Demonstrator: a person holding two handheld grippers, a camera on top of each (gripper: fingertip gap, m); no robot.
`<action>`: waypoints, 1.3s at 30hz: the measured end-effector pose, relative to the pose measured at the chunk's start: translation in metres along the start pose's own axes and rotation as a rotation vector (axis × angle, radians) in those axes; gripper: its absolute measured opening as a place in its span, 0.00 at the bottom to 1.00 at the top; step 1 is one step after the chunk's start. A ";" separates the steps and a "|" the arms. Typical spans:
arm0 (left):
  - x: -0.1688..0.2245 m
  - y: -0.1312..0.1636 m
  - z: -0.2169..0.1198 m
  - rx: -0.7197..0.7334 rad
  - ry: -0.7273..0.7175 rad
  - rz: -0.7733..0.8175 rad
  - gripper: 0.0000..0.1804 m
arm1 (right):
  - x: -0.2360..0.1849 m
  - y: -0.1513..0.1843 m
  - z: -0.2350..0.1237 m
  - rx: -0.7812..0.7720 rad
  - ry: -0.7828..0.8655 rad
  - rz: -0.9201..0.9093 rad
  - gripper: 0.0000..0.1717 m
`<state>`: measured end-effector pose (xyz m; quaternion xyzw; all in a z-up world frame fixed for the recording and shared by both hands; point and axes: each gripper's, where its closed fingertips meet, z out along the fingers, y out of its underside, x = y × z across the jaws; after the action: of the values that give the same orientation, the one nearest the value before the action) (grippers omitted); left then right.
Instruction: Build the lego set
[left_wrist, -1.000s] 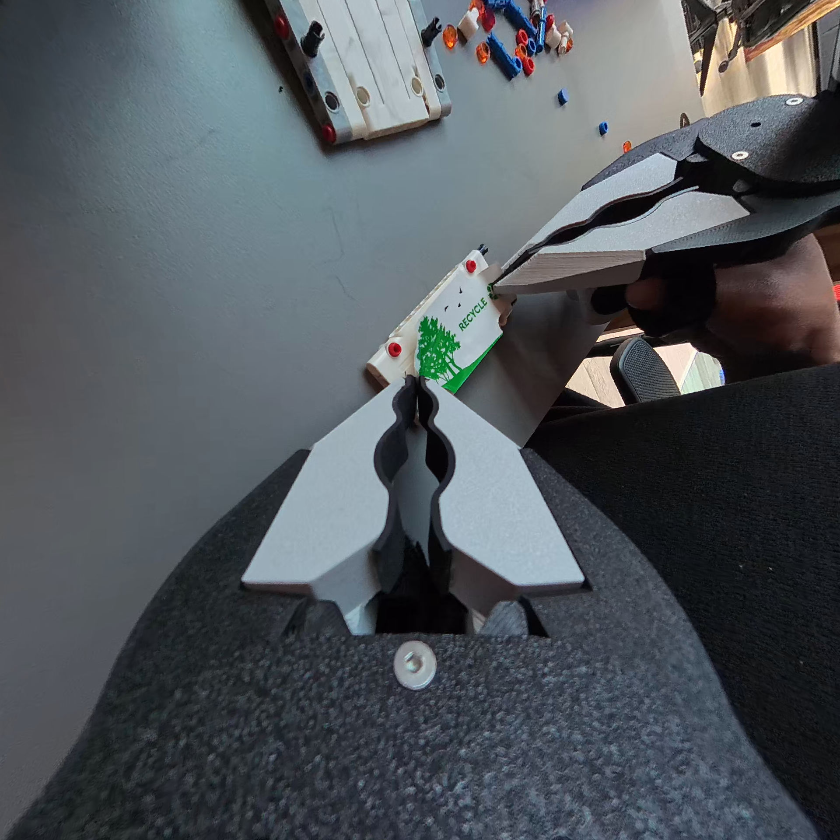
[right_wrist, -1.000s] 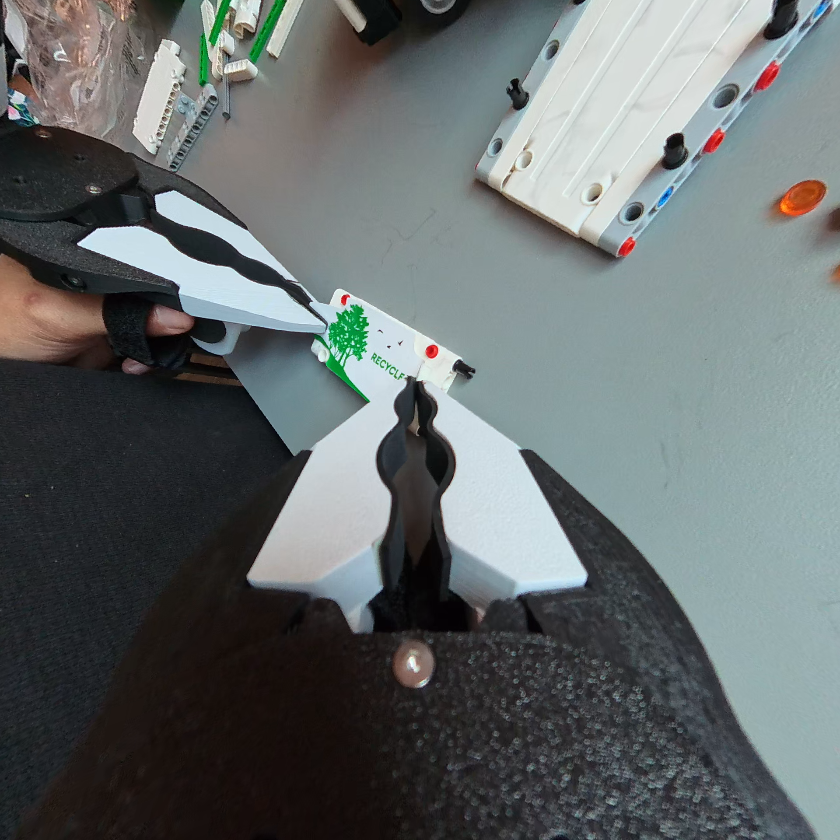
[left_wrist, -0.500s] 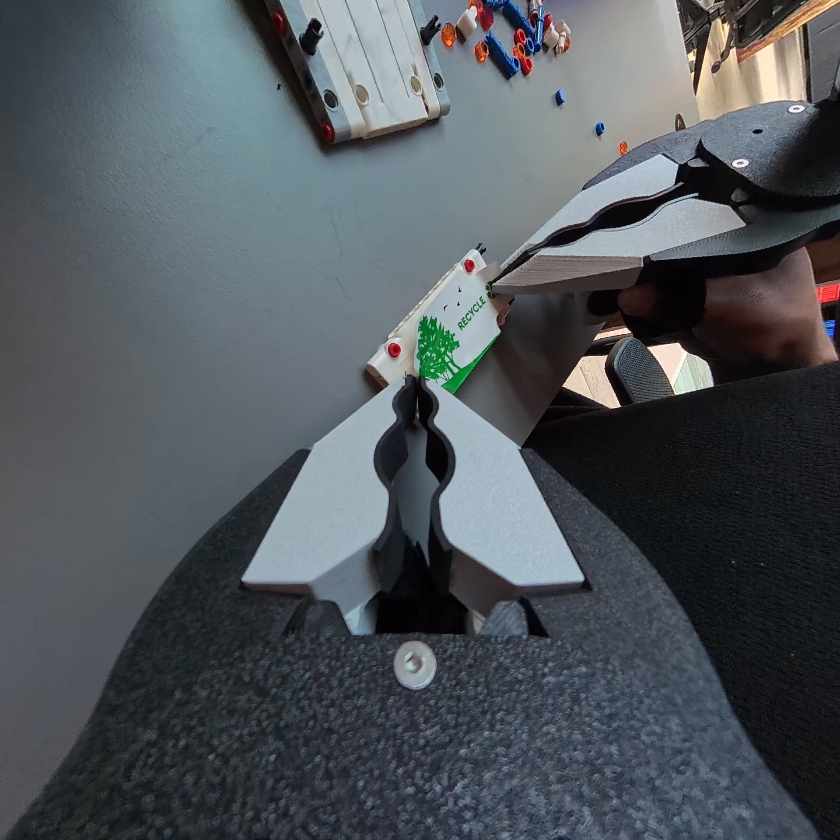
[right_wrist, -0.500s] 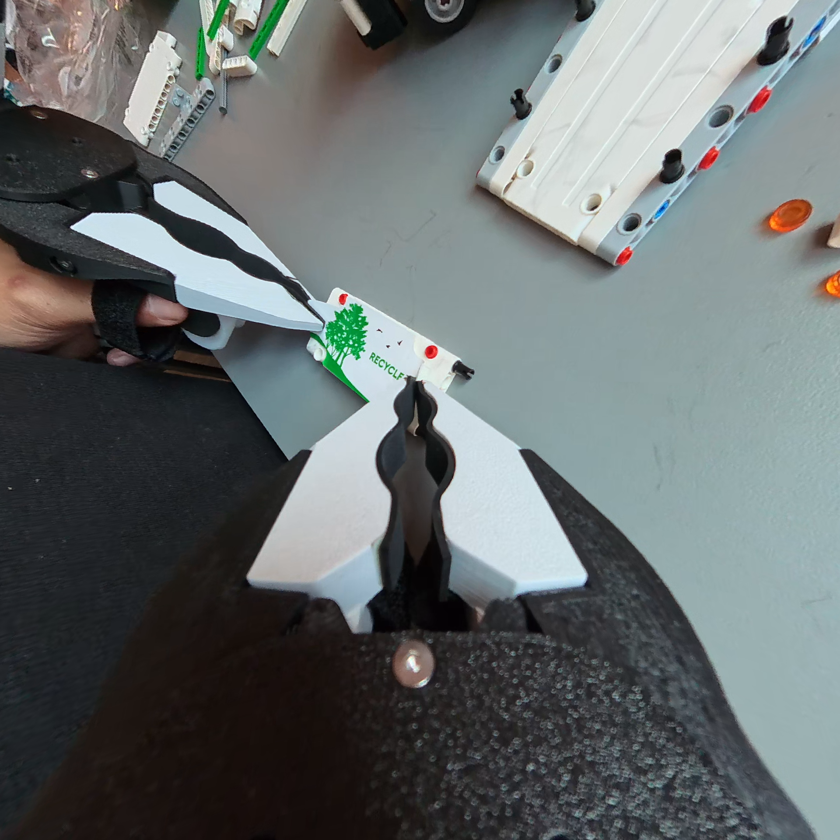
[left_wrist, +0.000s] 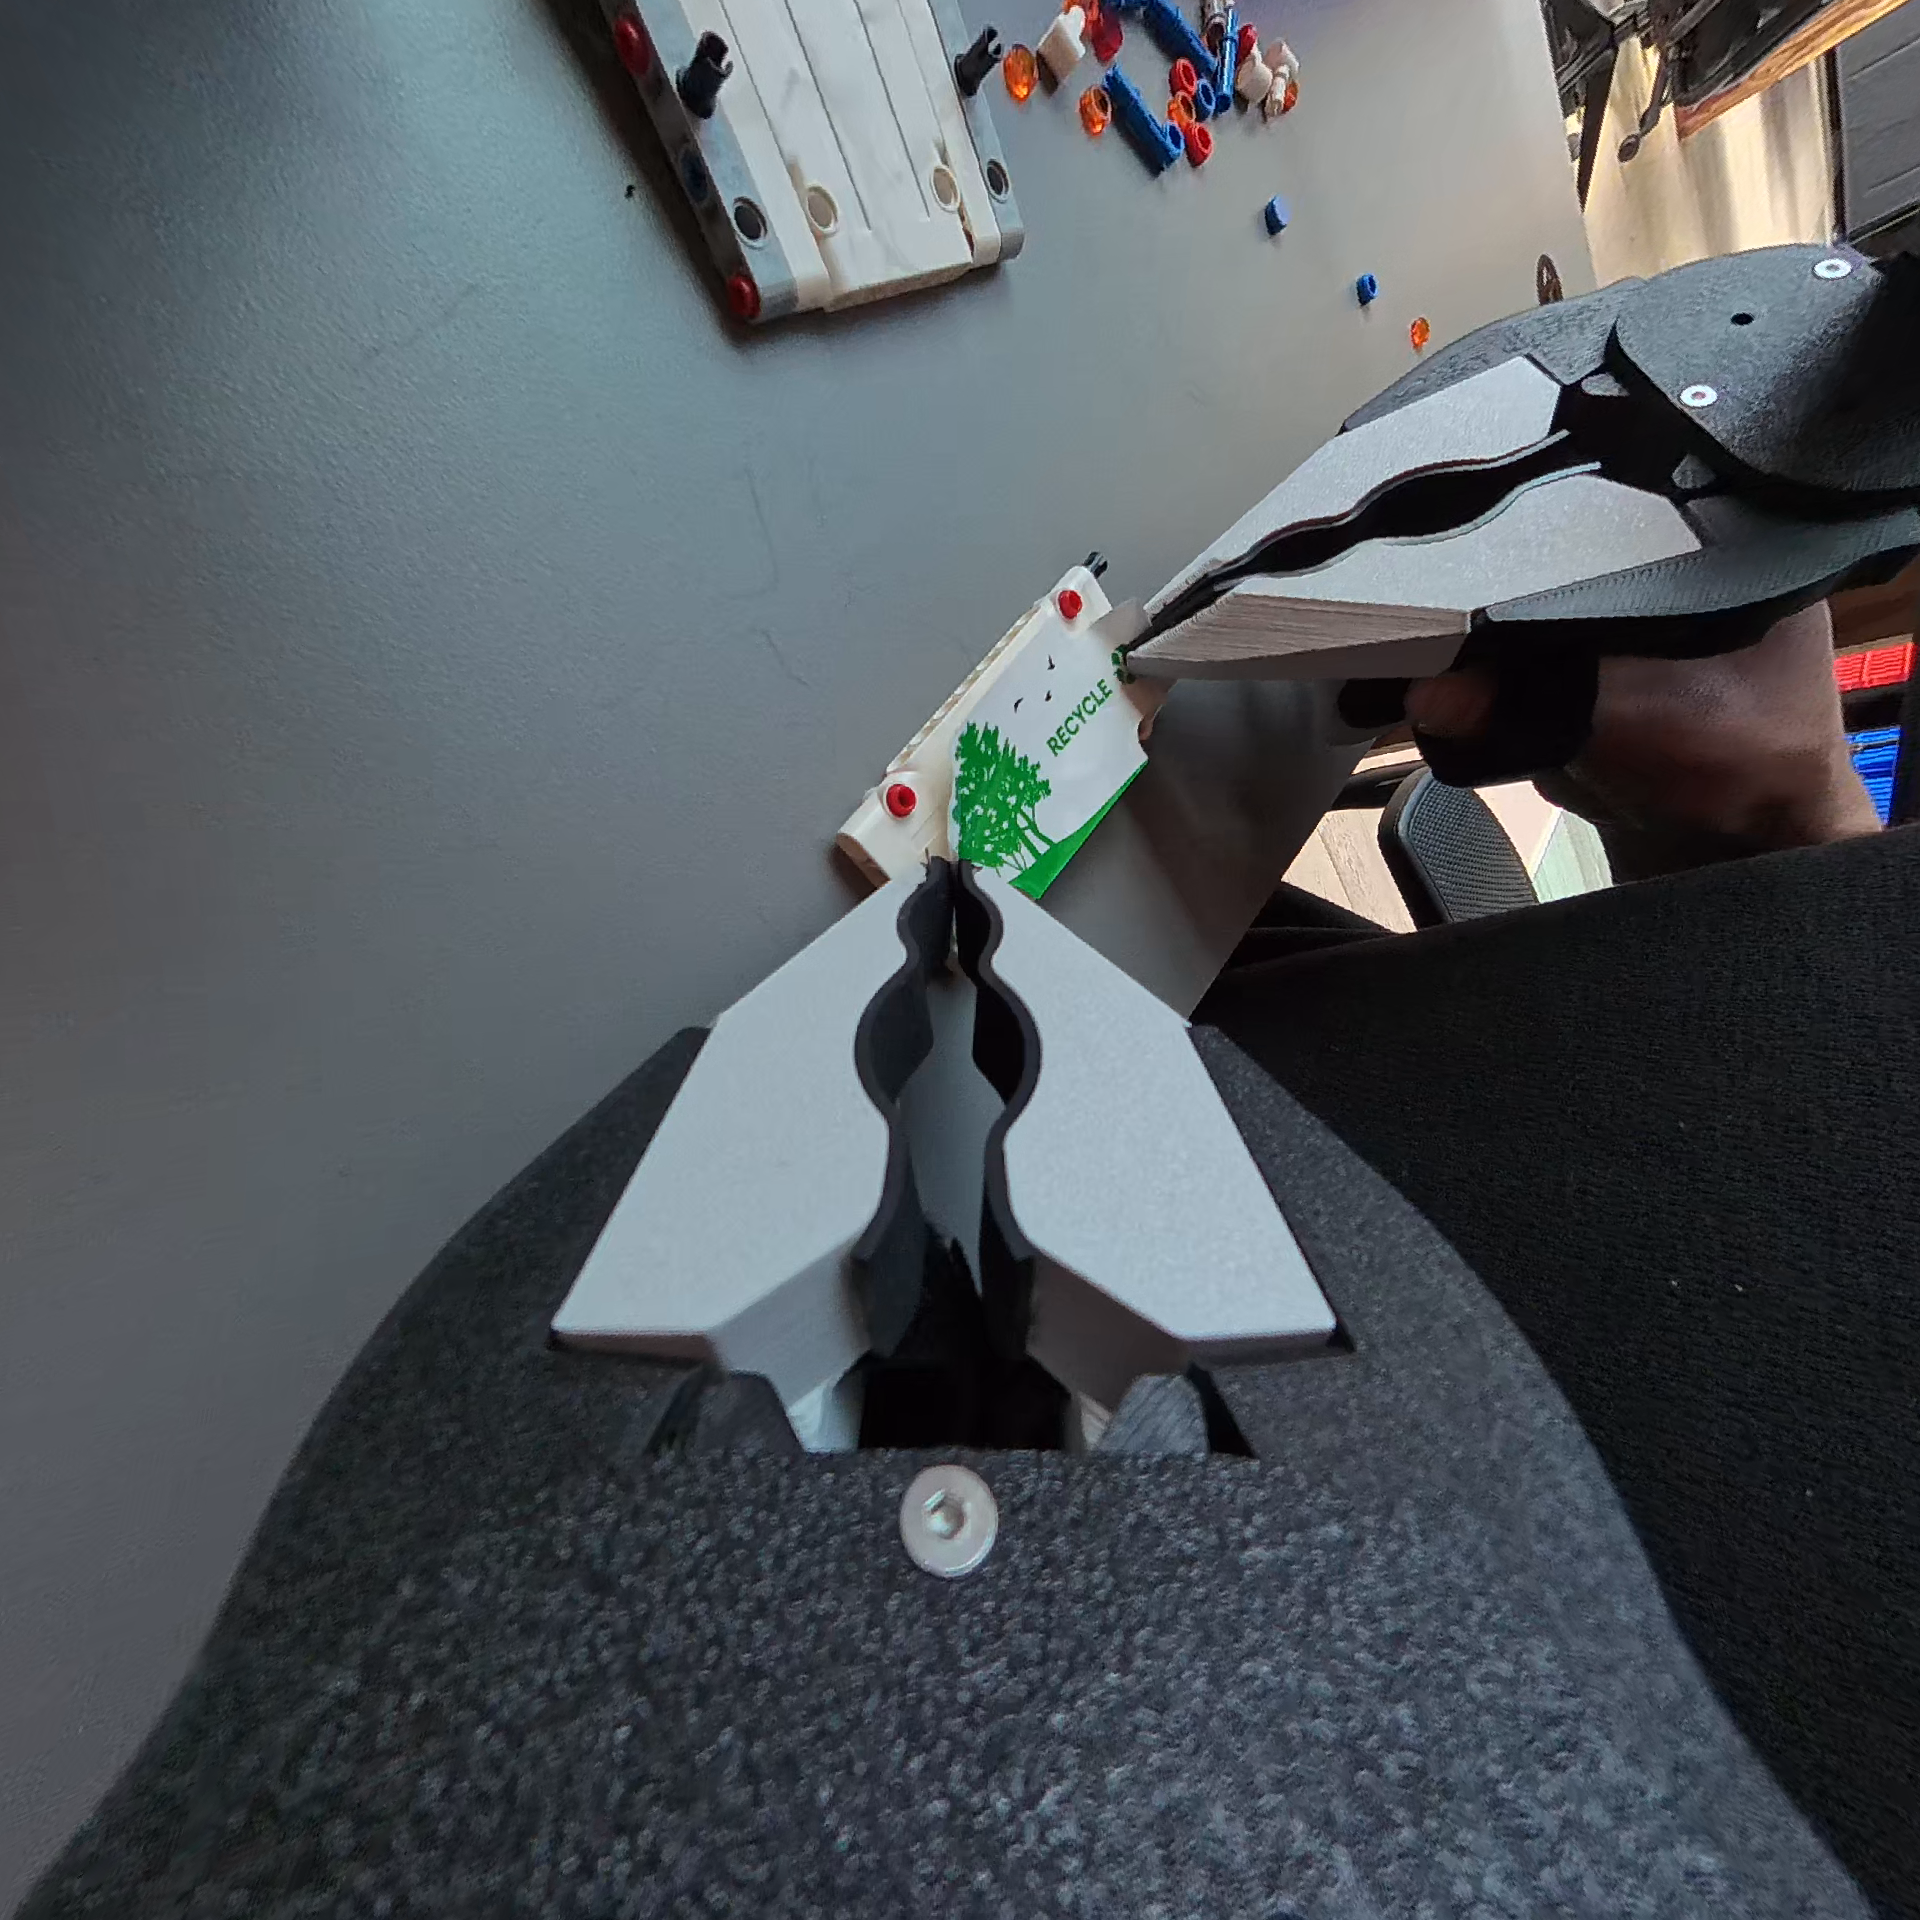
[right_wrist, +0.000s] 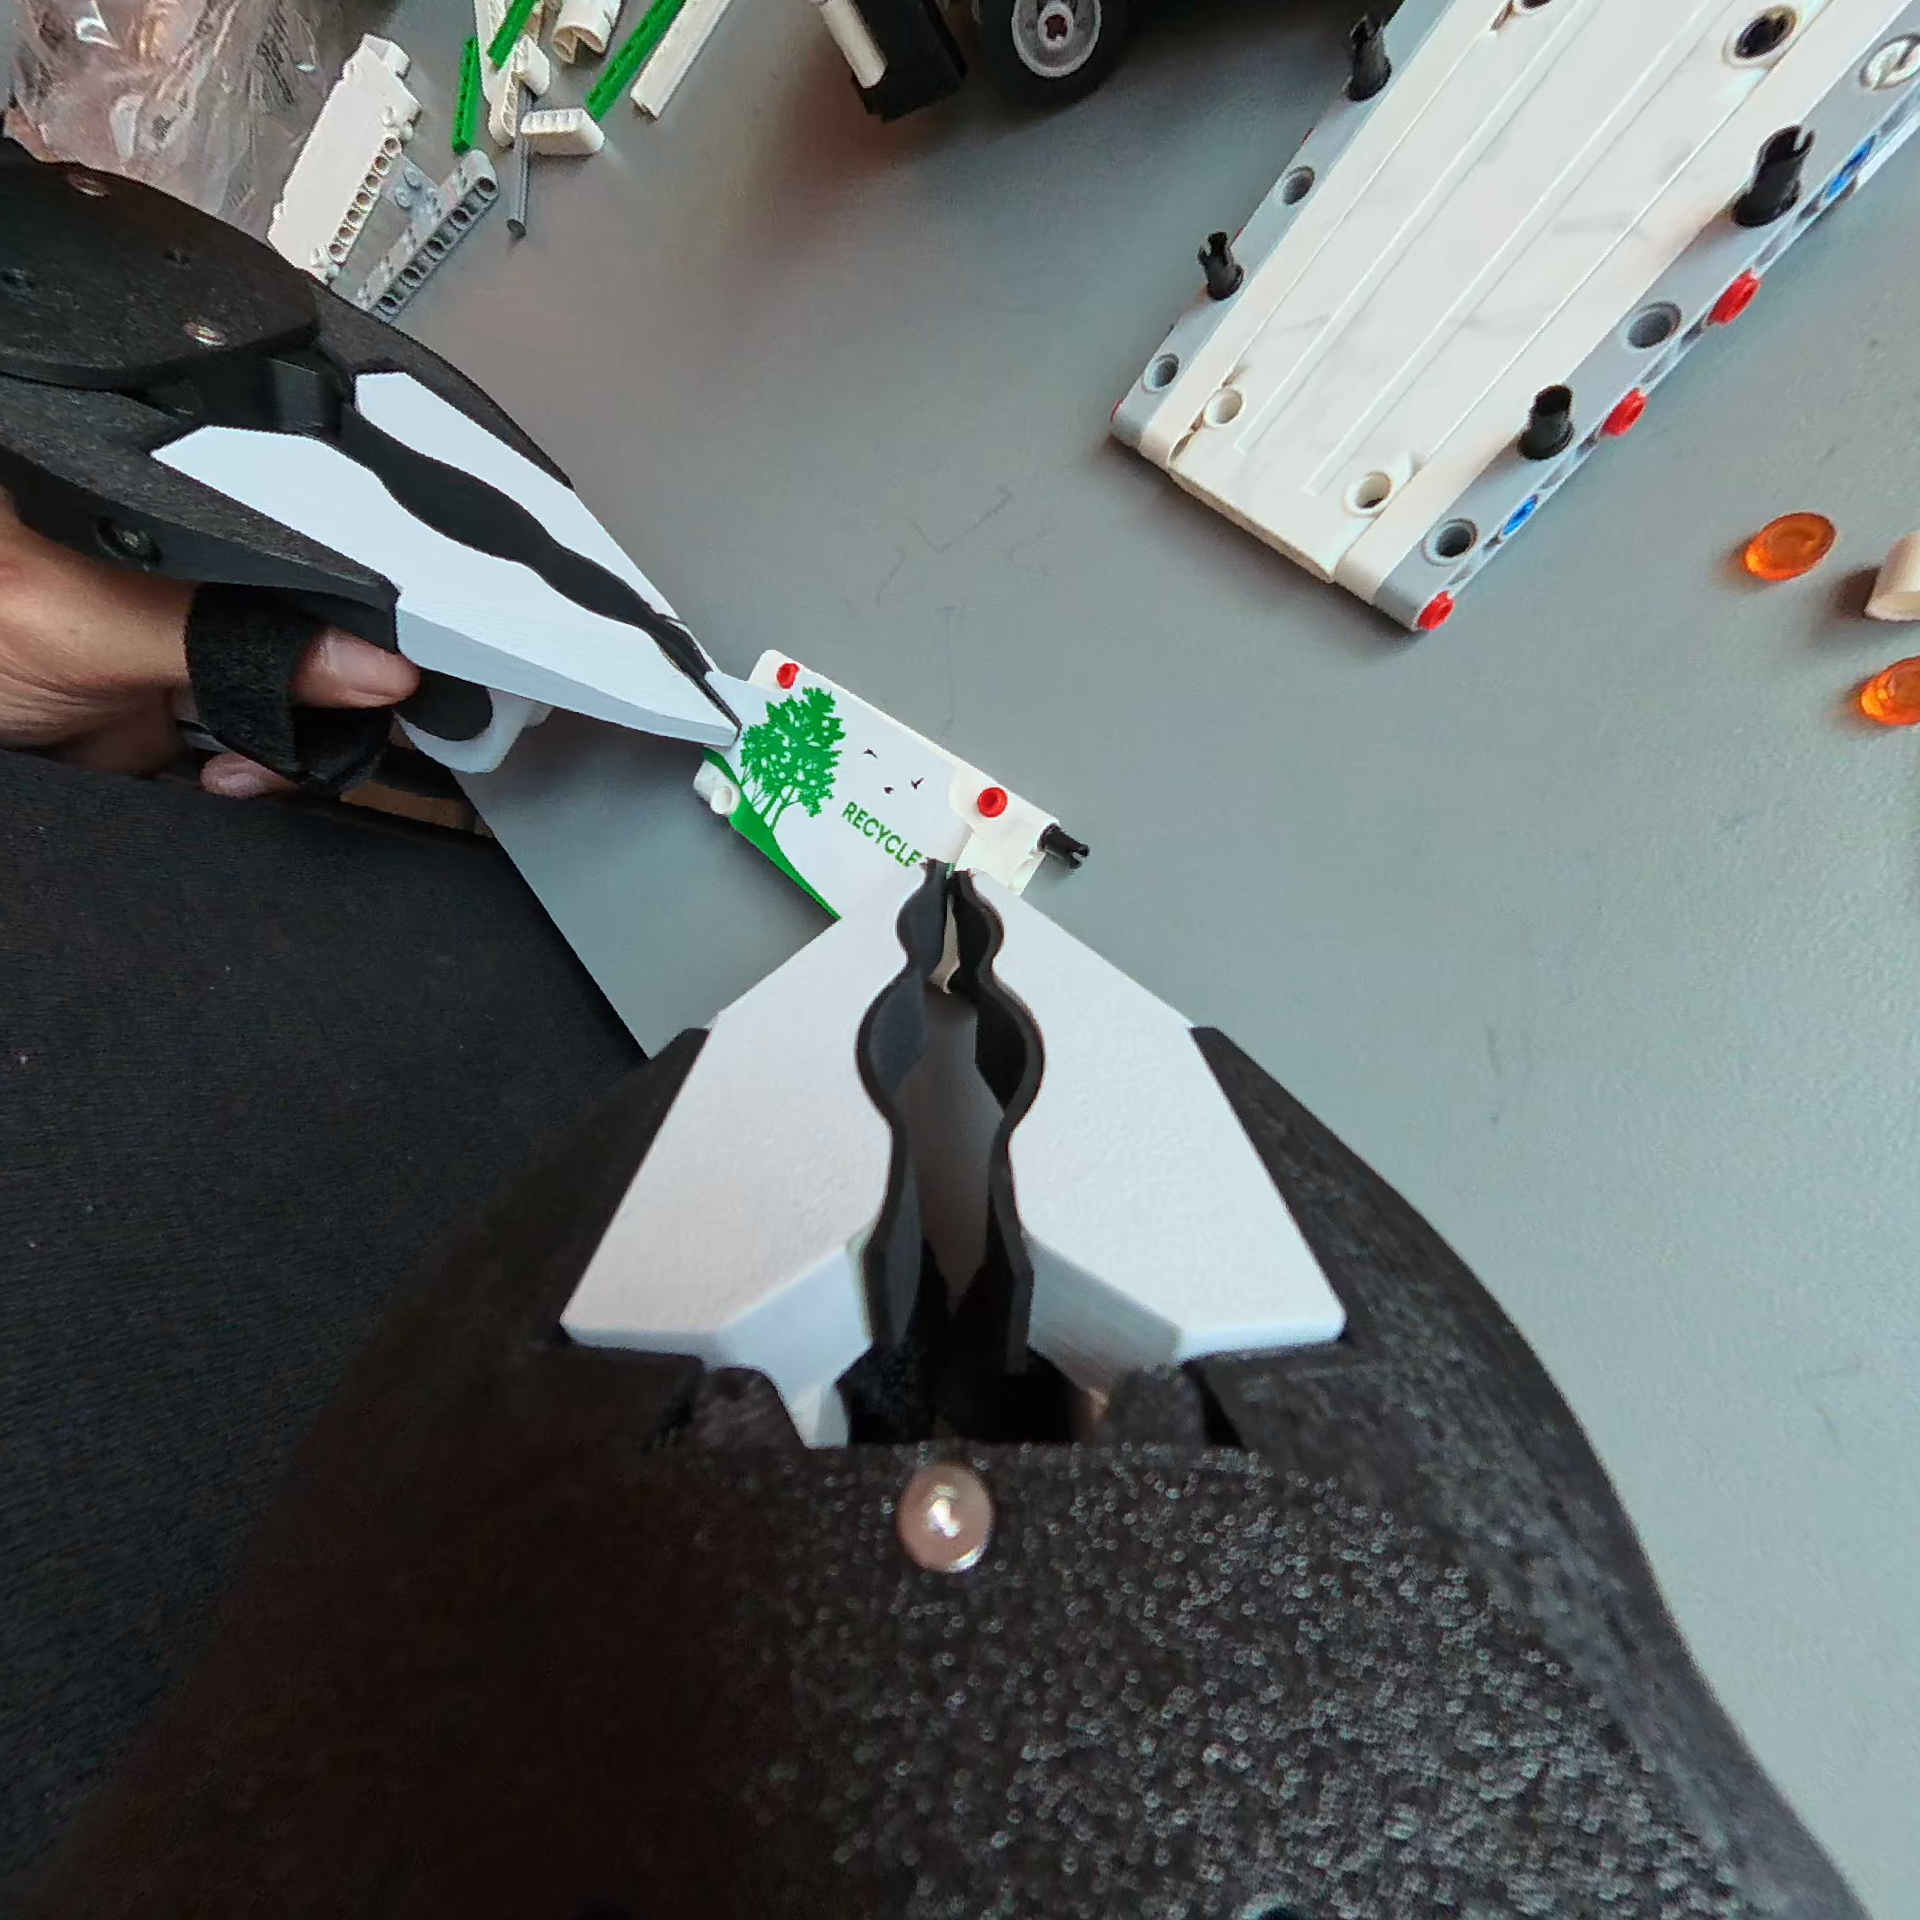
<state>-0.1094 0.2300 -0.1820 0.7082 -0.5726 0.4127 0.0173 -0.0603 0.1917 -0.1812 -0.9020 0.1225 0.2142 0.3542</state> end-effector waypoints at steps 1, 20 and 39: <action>0.000 0.000 0.000 0.001 0.001 -0.001 0.00 | 0.000 0.000 0.000 0.002 0.004 -0.008 0.00; 0.003 -0.003 -0.005 0.025 0.002 0.005 0.00 | -0.001 -0.001 -0.001 0.024 0.018 -0.052 0.05; 0.004 -0.001 -0.002 0.024 0.030 -0.013 0.00 | 0.001 -0.005 -0.002 0.032 0.127 -0.127 0.09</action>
<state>-0.1098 0.2277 -0.1777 0.7058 -0.5628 0.4297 0.0200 -0.0572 0.1934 -0.1772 -0.9140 0.0908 0.1319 0.3728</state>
